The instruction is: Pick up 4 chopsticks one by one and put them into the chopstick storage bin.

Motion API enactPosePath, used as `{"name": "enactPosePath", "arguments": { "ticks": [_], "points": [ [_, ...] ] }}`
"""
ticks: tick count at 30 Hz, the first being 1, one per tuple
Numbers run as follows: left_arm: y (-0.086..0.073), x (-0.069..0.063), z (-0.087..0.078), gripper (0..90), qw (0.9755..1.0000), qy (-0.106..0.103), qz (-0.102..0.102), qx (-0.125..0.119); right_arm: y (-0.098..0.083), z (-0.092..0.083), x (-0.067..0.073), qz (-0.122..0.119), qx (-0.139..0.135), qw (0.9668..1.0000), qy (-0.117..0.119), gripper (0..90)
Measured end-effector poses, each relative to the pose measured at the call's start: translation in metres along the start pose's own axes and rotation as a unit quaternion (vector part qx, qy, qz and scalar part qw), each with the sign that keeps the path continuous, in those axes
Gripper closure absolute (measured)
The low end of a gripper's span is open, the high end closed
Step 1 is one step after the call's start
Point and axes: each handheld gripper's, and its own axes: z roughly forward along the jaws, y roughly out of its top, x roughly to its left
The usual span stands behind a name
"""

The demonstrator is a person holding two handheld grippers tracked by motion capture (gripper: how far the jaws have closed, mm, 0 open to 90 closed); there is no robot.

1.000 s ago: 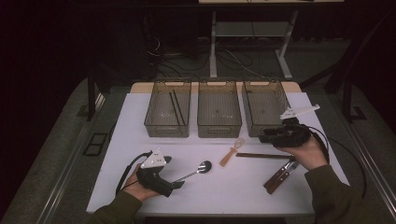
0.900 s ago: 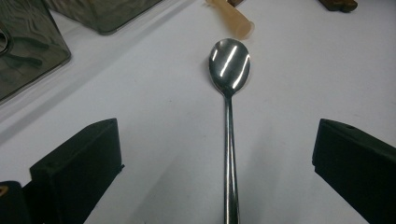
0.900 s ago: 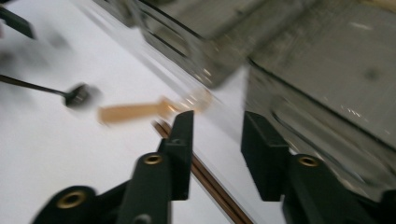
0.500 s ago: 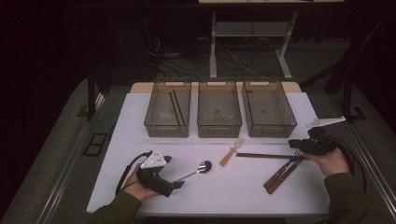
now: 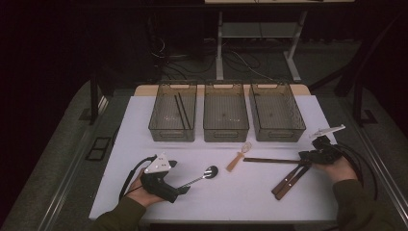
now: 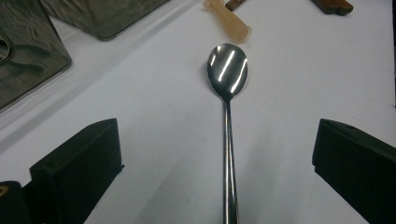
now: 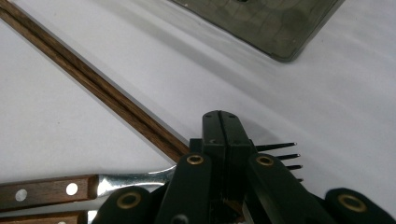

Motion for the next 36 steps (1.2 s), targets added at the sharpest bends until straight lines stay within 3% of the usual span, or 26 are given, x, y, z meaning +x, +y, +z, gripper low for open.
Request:
{"name": "enactPosePath", "arguments": {
  "ticks": [19,36],
  "points": [
    [0.0,0.0,0.001,0.3,1.0,-0.002,0.0,0.001,-0.004,-0.002,0.004,-0.004,0.012,0.9999,0.009,89.4],
    [0.0,0.0,0.001,0.3,1.0,-0.003,0.0,0.002,-0.017,-0.01,0.017,-0.019,0.012,0.999,0.039,89.4]
  ]
}}
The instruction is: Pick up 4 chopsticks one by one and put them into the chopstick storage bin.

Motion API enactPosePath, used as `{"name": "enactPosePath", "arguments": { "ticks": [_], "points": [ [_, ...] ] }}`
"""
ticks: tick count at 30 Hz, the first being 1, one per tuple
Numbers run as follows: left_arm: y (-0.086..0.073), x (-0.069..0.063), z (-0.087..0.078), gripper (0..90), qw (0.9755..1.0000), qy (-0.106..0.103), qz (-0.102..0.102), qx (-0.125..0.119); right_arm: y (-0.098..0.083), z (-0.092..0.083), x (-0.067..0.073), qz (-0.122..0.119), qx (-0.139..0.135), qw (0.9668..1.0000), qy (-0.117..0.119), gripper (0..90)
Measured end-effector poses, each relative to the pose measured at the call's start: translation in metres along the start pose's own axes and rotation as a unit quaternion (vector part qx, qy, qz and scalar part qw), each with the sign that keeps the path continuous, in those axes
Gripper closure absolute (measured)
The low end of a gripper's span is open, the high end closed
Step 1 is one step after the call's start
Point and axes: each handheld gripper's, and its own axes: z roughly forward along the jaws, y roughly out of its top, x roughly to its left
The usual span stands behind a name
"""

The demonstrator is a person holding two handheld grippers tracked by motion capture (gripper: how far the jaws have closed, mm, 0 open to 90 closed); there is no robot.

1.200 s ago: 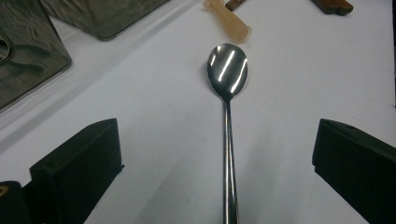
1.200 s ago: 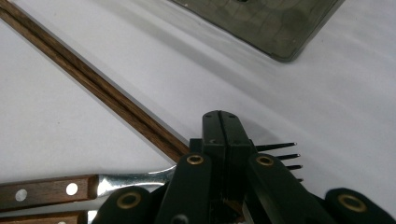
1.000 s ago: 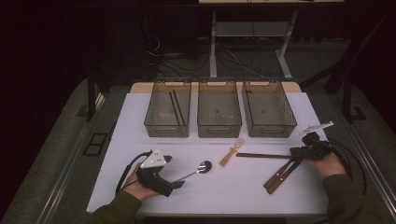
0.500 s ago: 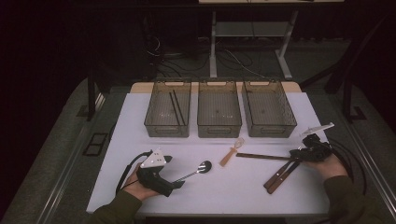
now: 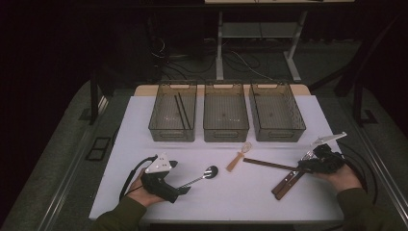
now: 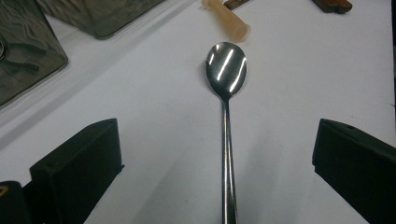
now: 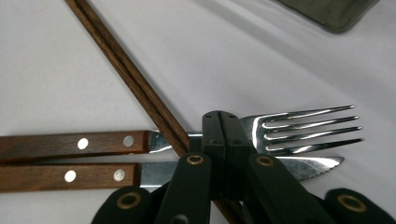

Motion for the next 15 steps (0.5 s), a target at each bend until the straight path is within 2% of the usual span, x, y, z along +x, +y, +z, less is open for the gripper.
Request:
{"name": "enactPosePath", "arguments": {
  "ticks": [15],
  "points": [
    [0.0,0.0,0.0001,0.3,1.0,0.0,0.0,0.0,-0.0065,-0.0036,0.0076,-0.008,0.005,0.9999,0.005,89.4]
  ]
}}
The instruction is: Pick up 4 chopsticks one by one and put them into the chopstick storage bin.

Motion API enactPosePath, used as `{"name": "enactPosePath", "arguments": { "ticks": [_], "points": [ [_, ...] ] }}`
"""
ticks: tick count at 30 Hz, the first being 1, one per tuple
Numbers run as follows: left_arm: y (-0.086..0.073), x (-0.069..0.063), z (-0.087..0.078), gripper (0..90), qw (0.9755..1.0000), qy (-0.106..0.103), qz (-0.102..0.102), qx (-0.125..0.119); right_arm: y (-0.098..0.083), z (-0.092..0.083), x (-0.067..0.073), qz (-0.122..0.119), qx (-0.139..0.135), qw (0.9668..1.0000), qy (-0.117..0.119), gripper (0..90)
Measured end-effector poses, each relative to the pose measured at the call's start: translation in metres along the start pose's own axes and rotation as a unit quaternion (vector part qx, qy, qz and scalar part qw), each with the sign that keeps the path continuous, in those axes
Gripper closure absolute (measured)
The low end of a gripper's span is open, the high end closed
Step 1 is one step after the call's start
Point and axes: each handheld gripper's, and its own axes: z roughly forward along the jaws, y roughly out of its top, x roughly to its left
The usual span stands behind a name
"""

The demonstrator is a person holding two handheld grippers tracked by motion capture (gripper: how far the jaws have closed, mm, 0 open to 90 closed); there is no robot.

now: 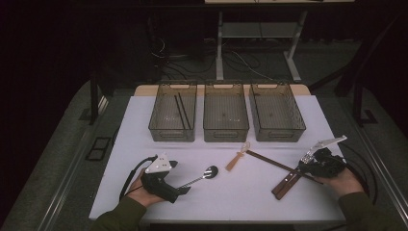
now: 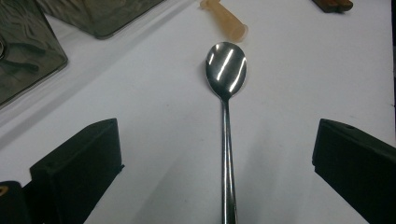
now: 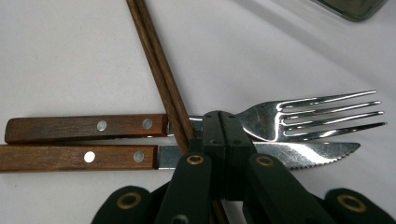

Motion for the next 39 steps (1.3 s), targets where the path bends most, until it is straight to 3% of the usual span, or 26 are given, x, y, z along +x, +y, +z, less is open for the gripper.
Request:
{"name": "enactPosePath", "arguments": {
  "ticks": [16,30,34,39],
  "points": [
    [0.0,-0.001,0.001,0.3,1.0,-0.001,0.0,0.001,-0.012,-0.006,0.003,0.005,0.004,0.9999,0.013,89.4],
    [0.0,-0.001,0.001,0.3,1.0,-0.001,0.001,0.002,-0.019,-0.011,0.005,0.003,0.003,1.0,0.006,89.4],
    [0.0,-0.001,0.001,0.3,1.0,0.0,0.001,0.002,-0.018,-0.017,0.004,0.01,-0.011,0.9999,0.001,89.3],
    [0.0,-0.001,0.001,0.3,1.0,-0.001,0.0,0.002,-0.015,-0.024,0.002,0.019,-0.042,0.9989,-0.001,76.9]
  ]
}}
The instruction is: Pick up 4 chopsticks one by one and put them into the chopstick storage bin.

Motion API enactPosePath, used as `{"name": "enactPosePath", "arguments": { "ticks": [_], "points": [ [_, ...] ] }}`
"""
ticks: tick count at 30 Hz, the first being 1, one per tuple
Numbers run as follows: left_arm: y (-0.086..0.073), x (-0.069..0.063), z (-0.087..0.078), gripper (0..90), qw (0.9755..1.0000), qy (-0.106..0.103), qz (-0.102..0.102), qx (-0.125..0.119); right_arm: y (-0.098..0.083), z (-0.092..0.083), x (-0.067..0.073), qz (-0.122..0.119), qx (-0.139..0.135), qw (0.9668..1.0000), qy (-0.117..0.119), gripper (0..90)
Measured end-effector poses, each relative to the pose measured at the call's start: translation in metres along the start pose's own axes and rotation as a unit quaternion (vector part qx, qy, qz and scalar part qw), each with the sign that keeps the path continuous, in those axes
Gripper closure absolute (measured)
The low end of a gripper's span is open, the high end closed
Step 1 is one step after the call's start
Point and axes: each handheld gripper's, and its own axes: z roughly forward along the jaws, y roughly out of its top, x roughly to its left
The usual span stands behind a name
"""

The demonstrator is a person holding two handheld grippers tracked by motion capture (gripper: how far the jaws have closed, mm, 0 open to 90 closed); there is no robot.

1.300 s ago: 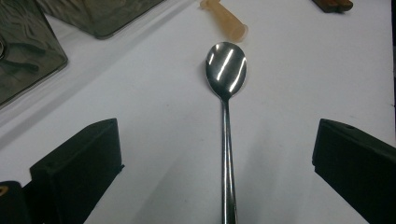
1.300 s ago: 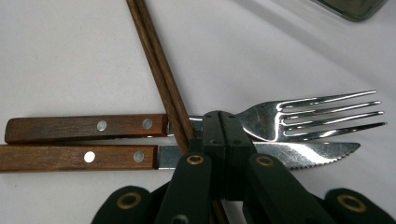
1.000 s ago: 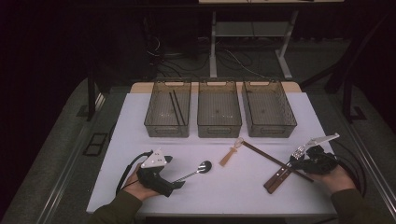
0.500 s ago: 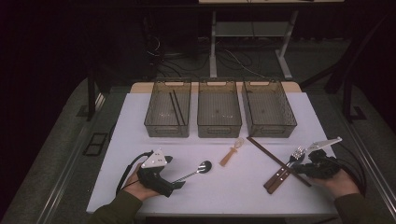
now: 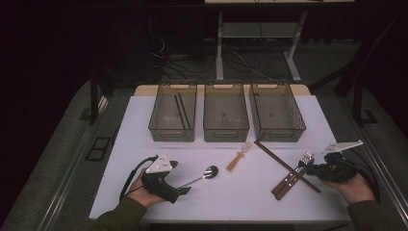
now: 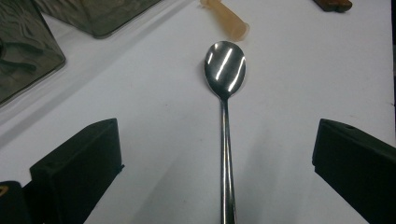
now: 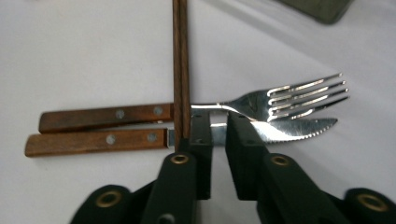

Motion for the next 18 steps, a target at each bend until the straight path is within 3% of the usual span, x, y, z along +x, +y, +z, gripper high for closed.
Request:
{"name": "enactPosePath", "arguments": {
  "ticks": [8,18],
  "points": [
    [0.0,0.0,0.0,0.3,1.0,0.0,-0.001,0.001,0.011,0.004,0.007,-0.006,-0.018,0.9998,0.012,63.7],
    [0.0,0.0,0.0,0.3,1.0,0.001,-0.001,0.0,0.037,0.021,0.015,-0.019,-0.035,0.9988,0.027,65.9]
  ]
}}
